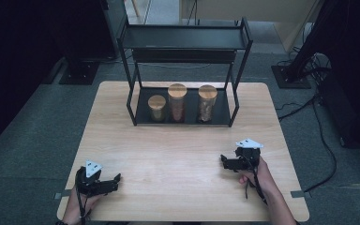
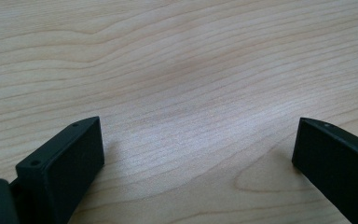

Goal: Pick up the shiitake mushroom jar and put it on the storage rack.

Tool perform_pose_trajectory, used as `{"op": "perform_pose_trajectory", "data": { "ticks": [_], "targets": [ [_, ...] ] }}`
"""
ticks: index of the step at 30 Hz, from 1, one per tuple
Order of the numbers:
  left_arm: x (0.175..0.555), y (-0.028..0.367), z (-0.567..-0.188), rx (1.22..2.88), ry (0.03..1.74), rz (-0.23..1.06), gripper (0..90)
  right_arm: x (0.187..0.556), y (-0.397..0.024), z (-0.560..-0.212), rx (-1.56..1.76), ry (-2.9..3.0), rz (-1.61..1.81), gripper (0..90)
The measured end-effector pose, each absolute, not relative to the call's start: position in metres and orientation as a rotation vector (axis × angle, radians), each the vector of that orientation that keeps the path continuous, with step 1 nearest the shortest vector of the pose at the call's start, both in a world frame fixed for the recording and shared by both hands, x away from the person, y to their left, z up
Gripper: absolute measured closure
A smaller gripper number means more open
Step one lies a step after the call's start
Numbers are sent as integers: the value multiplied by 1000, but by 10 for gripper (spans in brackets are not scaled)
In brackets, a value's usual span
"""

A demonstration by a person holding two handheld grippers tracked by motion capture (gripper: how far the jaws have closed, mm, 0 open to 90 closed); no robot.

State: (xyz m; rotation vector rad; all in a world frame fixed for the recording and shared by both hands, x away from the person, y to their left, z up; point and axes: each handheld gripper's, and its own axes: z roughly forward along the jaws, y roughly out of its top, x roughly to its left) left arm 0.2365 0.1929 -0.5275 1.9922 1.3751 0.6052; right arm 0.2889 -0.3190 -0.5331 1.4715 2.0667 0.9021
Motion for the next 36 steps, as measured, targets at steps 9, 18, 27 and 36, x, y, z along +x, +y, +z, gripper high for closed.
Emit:
{"op": "perform_pose_trajectory", "data": {
  "ticks": [9, 18, 27, 36],
  "targets": [
    [237, 193, -527, 1994, 1375, 605, 23, 282, -327, -533, 1478, 2057, 894, 9],
    [237, 193, -527, 1994, 1375, 605, 22, 275, -332, -533, 1474, 2052, 890, 9],
    [236, 193, -527, 1992, 1378, 607, 22, 267, -339, -533, 1474, 2045, 886, 10],
    [236, 193, -527, 1992, 1378, 607, 22, 261, -347, -533, 1482, 2034, 879, 9]
  ]
}}
